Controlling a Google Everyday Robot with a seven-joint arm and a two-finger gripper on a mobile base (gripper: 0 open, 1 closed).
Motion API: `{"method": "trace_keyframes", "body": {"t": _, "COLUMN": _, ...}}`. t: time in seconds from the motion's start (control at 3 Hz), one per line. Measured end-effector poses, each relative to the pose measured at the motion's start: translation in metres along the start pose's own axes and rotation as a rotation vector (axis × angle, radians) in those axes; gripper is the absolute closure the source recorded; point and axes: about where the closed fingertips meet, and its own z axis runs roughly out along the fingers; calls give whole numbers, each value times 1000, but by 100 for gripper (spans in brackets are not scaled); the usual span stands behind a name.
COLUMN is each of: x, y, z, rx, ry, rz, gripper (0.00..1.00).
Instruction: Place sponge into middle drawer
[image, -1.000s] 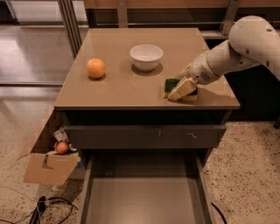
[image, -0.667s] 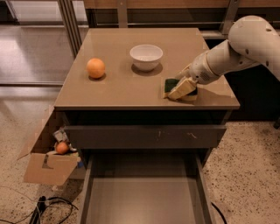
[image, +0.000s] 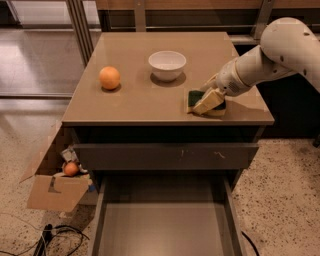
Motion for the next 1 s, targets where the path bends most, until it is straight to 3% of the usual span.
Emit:
{"method": "trace_keyframes", "body": {"t": 0.33, "x": -7, "y": -2, "z": -10, "rx": 3, "ry": -12, "rz": -15, "gripper": 100}}
{"method": "trace_keyframes", "body": {"t": 0.67, "x": -14, "y": 8, "z": -50, "rx": 18, "ry": -39, "rz": 1, "gripper": 100}}
{"method": "trace_keyframes", "body": {"t": 1.0, "x": -28, "y": 29, "z": -98, "rx": 69, "ry": -99, "rz": -13, "gripper": 100}}
